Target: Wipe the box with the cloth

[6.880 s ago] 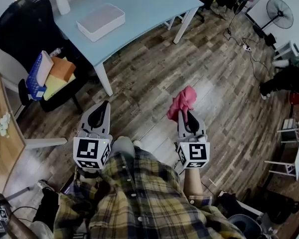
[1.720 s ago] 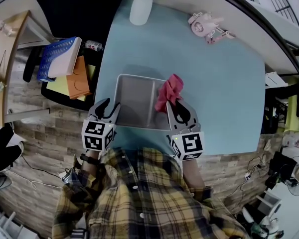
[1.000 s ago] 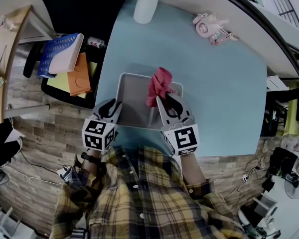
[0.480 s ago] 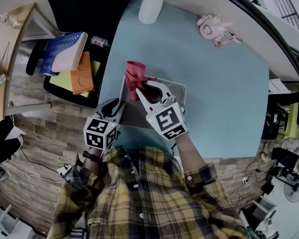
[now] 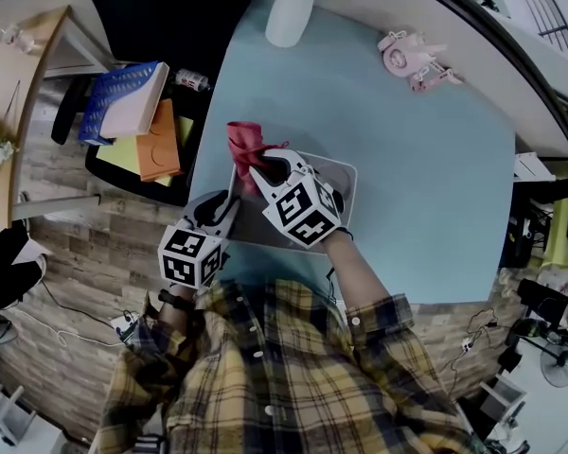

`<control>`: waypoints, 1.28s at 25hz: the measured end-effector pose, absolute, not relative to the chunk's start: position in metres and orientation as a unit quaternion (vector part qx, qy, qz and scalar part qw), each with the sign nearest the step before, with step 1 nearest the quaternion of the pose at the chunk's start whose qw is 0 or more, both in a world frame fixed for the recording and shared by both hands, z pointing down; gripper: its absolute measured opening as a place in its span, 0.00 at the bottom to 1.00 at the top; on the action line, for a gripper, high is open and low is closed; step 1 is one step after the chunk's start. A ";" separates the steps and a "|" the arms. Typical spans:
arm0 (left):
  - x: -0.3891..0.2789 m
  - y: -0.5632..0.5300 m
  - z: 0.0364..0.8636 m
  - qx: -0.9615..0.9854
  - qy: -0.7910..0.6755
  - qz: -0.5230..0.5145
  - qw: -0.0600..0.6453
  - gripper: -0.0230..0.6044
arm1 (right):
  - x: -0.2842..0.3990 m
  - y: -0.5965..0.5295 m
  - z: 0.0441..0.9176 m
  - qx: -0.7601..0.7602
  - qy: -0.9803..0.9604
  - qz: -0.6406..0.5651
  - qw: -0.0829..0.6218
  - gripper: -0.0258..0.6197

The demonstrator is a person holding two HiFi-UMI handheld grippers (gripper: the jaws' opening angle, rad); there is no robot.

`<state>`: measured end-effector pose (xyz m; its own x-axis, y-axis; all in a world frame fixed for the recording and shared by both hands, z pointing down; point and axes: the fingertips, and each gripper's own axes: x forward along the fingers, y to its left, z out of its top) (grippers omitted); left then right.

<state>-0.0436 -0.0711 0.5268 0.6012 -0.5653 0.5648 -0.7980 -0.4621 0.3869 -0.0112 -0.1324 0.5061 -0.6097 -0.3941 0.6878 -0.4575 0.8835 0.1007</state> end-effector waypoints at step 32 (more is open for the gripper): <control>-0.046 -0.071 0.527 0.834 -0.415 0.170 0.322 0.19 | 0.066 -0.137 0.515 0.318 -0.836 0.077 0.442 0.12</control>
<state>-0.0461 -0.0709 0.5269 0.5986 -0.5826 0.5498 -0.8009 -0.4490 0.3962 0.0661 -0.1367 0.5151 -0.4081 -0.4626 0.7870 -0.5989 0.7863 0.1516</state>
